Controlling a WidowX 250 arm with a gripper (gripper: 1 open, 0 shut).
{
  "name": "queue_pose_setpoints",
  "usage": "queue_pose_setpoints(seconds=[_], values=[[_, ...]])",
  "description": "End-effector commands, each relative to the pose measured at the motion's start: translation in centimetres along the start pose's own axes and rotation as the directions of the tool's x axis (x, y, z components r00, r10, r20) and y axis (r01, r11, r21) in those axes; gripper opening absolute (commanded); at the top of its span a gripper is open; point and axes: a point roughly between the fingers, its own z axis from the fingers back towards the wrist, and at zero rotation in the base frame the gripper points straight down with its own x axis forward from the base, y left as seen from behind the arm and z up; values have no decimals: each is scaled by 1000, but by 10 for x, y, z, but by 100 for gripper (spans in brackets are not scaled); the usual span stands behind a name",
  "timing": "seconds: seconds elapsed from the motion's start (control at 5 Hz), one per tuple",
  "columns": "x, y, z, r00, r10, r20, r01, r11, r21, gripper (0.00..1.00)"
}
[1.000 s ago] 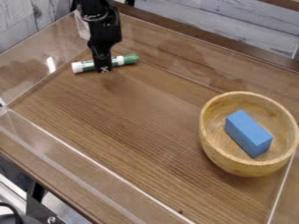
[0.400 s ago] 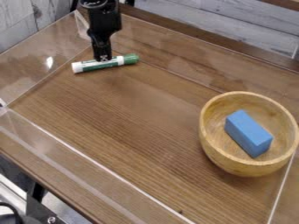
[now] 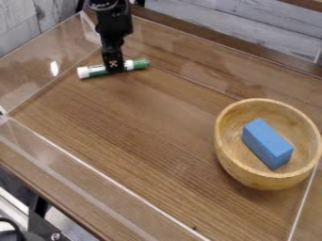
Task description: Put the green marker in the brown bowl
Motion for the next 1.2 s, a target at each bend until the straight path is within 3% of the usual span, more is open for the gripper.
queue_pose_setpoints(seconds=[0.0, 0.2, 0.4, 1.0], values=[[5, 17, 11, 1000, -16, 24, 14, 998, 69, 100], [5, 16, 4, 999, -25, 25, 23, 998, 63, 100], [5, 16, 1, 999, -29, 27, 27, 998, 60, 0], [0, 15, 10, 1000, -15, 21, 14, 999, 42, 0]])
